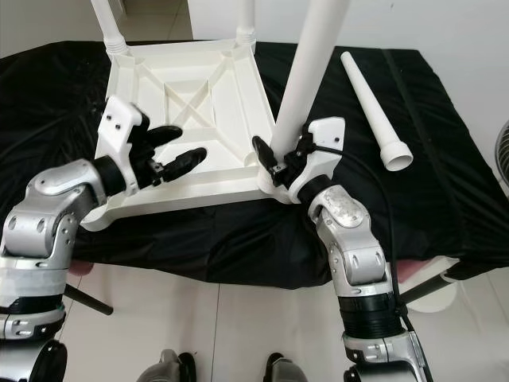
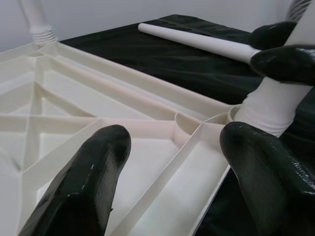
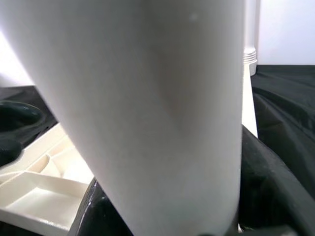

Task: Building children table

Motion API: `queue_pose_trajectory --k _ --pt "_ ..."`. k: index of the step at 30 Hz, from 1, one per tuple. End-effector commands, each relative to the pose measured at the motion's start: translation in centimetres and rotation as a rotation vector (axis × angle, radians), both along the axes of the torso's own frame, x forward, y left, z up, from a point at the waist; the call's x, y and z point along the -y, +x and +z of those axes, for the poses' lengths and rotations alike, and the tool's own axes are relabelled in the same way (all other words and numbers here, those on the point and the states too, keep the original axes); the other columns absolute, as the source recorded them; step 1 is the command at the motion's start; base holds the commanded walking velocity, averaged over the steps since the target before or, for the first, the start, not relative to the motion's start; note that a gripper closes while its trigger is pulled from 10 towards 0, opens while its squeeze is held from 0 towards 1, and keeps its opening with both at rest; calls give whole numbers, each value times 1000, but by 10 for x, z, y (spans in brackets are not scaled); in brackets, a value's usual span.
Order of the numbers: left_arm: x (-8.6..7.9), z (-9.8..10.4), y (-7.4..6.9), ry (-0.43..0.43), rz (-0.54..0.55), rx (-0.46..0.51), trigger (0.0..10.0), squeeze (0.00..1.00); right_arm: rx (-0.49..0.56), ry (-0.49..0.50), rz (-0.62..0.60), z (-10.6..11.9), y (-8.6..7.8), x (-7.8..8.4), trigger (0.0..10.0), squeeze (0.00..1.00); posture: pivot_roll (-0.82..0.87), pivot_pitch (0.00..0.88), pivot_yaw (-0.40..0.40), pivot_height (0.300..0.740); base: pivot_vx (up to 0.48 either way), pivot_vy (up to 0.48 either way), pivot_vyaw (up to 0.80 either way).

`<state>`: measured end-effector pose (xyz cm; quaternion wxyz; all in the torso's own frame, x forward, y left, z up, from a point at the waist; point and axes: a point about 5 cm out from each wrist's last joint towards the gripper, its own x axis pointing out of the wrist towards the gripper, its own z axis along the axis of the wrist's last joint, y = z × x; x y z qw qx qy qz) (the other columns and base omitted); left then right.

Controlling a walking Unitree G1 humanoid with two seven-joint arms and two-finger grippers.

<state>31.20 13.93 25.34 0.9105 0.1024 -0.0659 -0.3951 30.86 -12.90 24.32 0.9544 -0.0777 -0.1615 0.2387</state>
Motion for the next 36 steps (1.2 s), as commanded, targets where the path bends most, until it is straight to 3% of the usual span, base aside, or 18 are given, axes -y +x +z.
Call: queue_pose_trajectory --k 1,3,6,8,9,10,12,13,15,18,19,20,24,28,36 --pt "-18 8 4 -46 306 70 10000 0 14 -15 -12 1 -3 2 10000 0 -45 119 -2 740 0 0 0" --pt "-29 16 -2 -52 335 135 10000 0 15 -6 -57 0 -2 11 10000 0 -52 116 -3 740 0 0 0" --pt "-31 18 -2 -64 345 142 10000 0 16 -1 -63 0 -1 12 10000 0 -52 116 -3 740 0 0 0" --pt "-48 35 2 -110 434 194 10000 0 16 2 -81 0 0 14 10000 0 -49 113 -2 740 0 0 0" --pt "-51 40 0 -97 399 187 10000 0 18 8 -85 0 1 15 10000 0 -42 108 -1 740 0 0 0" --pt "-50 41 -3 -68 347 160 10000 0 19 10 -88 0 1 15 10000 0 -38 103 -2 740 0 0 0" --pt "-50 41 -3 -68 347 160 10000 0 19 10 -88 0 1 15 10000 0 -38 103 -2 740 0 0 0" --pt "-47 37 -9 -33 267 121 10000 0 23 16 -85 1 1 15 10000 0 -38 103 -2 740 0 0 0" --pt "-42 20 -21 38 145 31 10000 0 21 28 -74 2 1 13 10000 0 -43 97 -2 740 0 0 0" --pt "-43 -9 -30 133 135 -19 10000 0 8 40 -53 1 0 11 10000 0 -51 88 -12 740 0 0 0" --pt "-43 -9 -30 133 135 -19 10000 0 8 40 -53 1 0 11 10000 0 -51 88 -12 740 0 0 0" --pt "-41 -28 -35 181 131 -41 10000 0 -14 49 -54 -2 1 12 10000 0 -51 88 -12 740 0 0 0" --pt "-24 -25 -24 69 159 -30 10000 0 -42 71 -73 -6 10 21 10000 0 -46 79 -13 740 0 0 0" --pt "-17 -19 -17 66 154 -12 10000 0 -71 40 -93 -14 24 29 10000 0 -48 78 2 740 0 0 0" --pt "-17 -13 -18 79 137 -5 10000 0 -145 8 -90 -24 45 43 10000 0 -31 97 12 740 0 0 0"
